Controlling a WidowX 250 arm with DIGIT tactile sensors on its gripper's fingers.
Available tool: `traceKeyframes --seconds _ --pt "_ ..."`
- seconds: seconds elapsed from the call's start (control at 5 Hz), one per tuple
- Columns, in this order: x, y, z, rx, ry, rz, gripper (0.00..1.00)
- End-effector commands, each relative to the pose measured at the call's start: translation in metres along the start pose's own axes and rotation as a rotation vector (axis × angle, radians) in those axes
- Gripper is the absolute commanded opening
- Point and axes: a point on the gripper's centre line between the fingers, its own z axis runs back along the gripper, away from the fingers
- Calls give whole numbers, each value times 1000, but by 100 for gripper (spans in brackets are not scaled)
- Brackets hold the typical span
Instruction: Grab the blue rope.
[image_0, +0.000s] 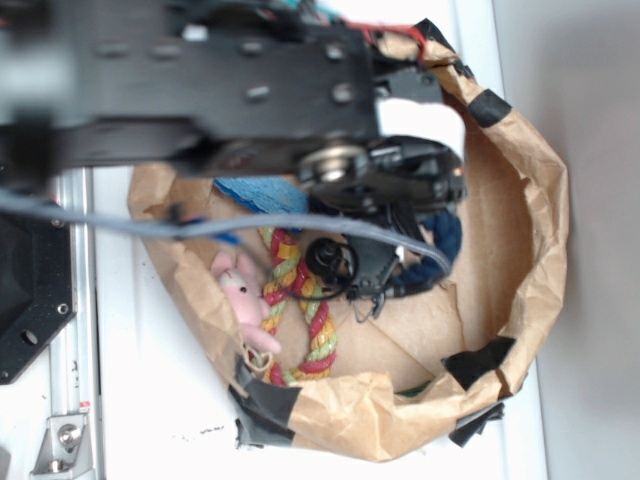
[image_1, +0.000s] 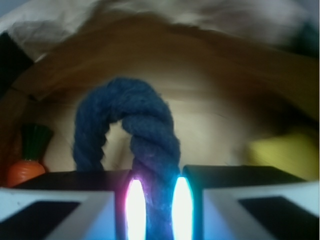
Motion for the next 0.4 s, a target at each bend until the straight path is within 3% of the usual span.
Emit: traceKeyframes --seconds 0.0,0.2 --pt "21 -17 58 76 19 24 0" --pt "23 -16 58 122 17 139 0"
